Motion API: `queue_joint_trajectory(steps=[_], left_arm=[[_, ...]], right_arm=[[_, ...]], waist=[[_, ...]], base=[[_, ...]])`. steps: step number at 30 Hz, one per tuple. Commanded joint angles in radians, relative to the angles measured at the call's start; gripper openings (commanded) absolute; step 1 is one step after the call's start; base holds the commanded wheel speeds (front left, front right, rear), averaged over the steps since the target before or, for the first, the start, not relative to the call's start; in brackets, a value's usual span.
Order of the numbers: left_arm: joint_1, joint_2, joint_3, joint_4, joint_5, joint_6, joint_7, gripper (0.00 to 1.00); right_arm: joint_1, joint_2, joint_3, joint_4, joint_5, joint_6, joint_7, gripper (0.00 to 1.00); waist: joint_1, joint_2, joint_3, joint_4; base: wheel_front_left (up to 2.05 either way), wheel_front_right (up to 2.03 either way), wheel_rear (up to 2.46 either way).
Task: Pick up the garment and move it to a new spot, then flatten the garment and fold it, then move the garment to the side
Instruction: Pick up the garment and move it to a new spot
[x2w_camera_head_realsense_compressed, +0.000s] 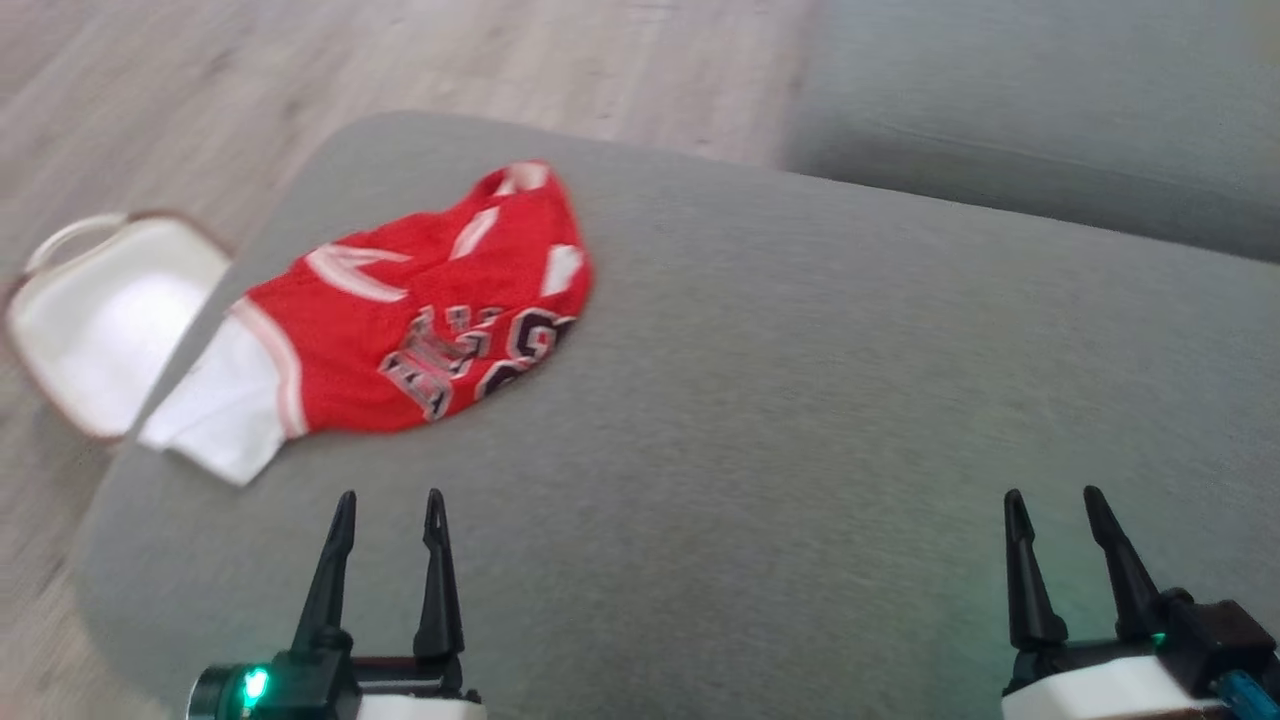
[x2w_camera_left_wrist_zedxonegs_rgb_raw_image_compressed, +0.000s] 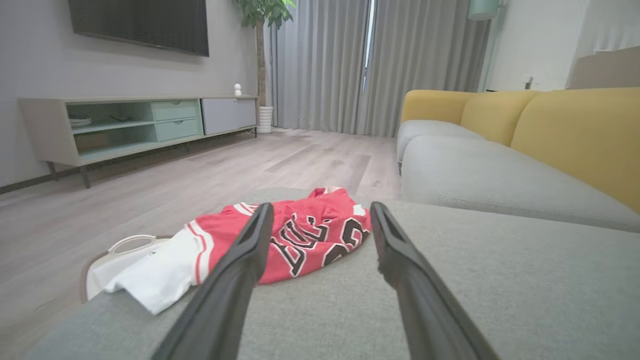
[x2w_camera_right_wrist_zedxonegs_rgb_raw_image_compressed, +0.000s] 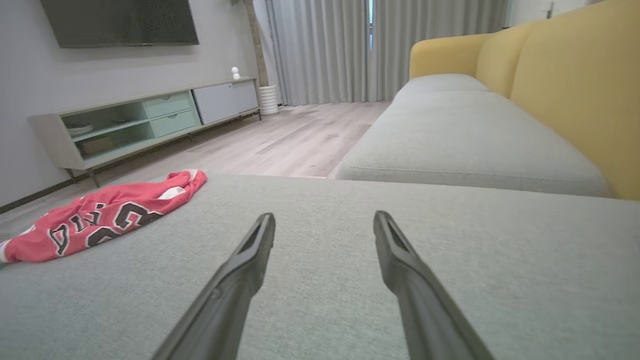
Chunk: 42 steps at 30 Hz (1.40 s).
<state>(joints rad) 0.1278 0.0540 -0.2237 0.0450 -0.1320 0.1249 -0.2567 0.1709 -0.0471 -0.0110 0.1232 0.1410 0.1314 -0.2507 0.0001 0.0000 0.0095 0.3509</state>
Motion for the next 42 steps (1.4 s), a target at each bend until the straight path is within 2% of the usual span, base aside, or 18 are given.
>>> queue_joint_trajectory(steps=[1,5,10,16,23,27,30,34,38,42], left_arm=[[-0.049,-0.004,0.037,-0.035,0.009,0.009,-0.005,1.0],[-0.051,-0.004,0.04,-0.036,0.012,0.009,-0.005,1.0],[-0.054,-0.004,0.045,-0.05,0.016,0.019,-0.005,1.0],[-0.112,-0.004,0.076,-0.08,0.027,0.023,-0.005,1.0],[-0.353,0.02,0.136,-0.064,0.052,-0.039,-0.005,1.0],[-0.555,0.05,0.137,0.037,0.061,-0.092,-0.005,1.0],[-0.715,0.07,0.132,0.17,0.06,-0.127,-0.003,1.0],[-0.919,0.085,0.119,0.365,0.053,-0.167,0.078,1.0],[-1.065,0.104,0.126,0.568,0.046,-0.17,0.175,1.0],[-1.14,0.107,0.145,0.738,0.01,-0.183,0.253,1.0]], right_arm=[[-0.053,-0.01,0.022,-0.029,-0.001,-0.001,-0.011,1.0],[-0.059,-0.012,0.02,-0.028,-0.002,-0.001,-0.011,1.0],[-0.062,-0.028,0.025,-0.02,-0.004,-0.001,-0.011,1.0],[-0.078,-0.062,0.038,-0.032,-0.009,-0.001,-0.011,1.0],[-0.128,-0.152,0.06,-0.06,-0.02,-0.001,-0.011,1.0],[-0.16,-0.224,0.067,-0.083,-0.025,-0.001,-0.011,1.0],[-0.185,-0.279,0.073,-0.1,-0.027,-0.001,-0.011,1.0],[-0.203,-0.337,0.065,-0.129,-0.025,-0.001,-0.011,1.0],[-0.209,-0.376,0.06,-0.155,-0.022,-0.001,-0.011,1.0],[-0.217,-0.397,0.062,-0.172,-0.022,-0.001,-0.011,1.0]], waist=[[-0.0001,0.0,0.017,0.069],[-0.0001,0.0,0.033,0.125],[-0.0001,0.0,0.055,0.155],[-0.0001,0.0,0.121,0.141],[-0.0001,0.0,0.273,0.099],[-0.0001,0.0,0.366,0.079],[-0.0001,0.0,0.424,0.062],[-0.0001,0.0,0.484,0.043],[-0.0001,0.0,0.536,0.018],[-0.0001,0.0,0.581,-0.009]], base=[[0.0,0.0,0.0],[0.0,0.0,0.0],[0.0,0.0,0.0],[0.0,0.0,0.0],[0.0,0.0,0.0],[0.0,0.0,0.0],[0.0,0.0,0.0],[0.0,0.0,0.0],[0.0,0.0,0.0],[0.0,0.0,0.0]])
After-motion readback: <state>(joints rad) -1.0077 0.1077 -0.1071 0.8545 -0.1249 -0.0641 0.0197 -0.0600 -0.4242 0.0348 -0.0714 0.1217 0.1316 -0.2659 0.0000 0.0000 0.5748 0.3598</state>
